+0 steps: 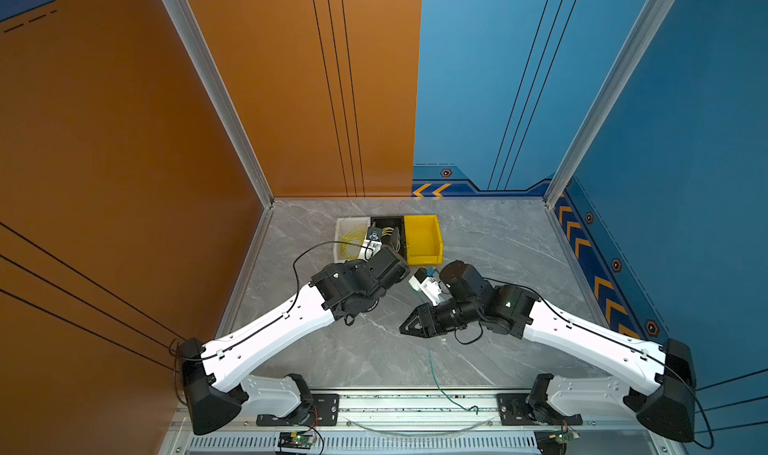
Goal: Wrap the cables
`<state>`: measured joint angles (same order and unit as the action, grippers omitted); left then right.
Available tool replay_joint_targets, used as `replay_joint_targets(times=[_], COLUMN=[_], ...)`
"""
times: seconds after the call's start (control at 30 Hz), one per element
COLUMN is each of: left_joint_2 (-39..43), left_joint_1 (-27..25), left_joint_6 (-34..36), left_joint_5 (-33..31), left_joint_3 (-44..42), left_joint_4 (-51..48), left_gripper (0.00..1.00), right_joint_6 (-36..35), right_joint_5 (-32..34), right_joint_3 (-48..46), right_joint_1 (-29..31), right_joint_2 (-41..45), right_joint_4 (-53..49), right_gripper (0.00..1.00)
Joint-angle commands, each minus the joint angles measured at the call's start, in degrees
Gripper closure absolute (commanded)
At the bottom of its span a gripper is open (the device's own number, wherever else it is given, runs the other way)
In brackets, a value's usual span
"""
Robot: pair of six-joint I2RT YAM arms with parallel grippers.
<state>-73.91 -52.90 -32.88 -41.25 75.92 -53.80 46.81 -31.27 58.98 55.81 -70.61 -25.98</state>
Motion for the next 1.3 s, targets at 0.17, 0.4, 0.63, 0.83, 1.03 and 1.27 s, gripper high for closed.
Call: replay_joint_targets(times=[0.17,0.4,0.63,0.83,1.03,1.27], left_joint_2=[4.86,6.65,12.45,16.54,18.21,18.36], left_joint_1=[3.05,8.23,21.37,34.47,44.48,44.68], left_joint_6=[-4.68,-9.9,-15.52,-16.78,-13.53,-10.43], left_joint_5=[0.17,8.63,29.92,52.52,72.41,77.06], left_joint_3=[-0.66,-3.44,-8.94,-11.47,-14.2,-15.8], left_joint_4=[5.82,10.15,19.11,20.85,20.84,19.91], left_gripper=[1.0,1.0,1.0,1.0,1.0,1.0], right_joint_6=[1.36,-3.48,-4.13,-4.14,-6.6,-9.09], right_joint_5=[9.7,11.77,12.83,12.48,10.08,8.08], right_joint_3=[-2.9,-1.02,-10.58,-17.68,-21.79,-20.97], right_joint_1=[7.2,14.94,17.18,12.88,4.8,2.82], right_joint_2=[1.5,0.33,-2.77,-5.0,-4.13,-6.46], right_joint_4=[2.06,3.13,4.83,8.97,8.35,12.57], right_gripper=[1.0,1.0,1.0,1.0,1.0,0.9])
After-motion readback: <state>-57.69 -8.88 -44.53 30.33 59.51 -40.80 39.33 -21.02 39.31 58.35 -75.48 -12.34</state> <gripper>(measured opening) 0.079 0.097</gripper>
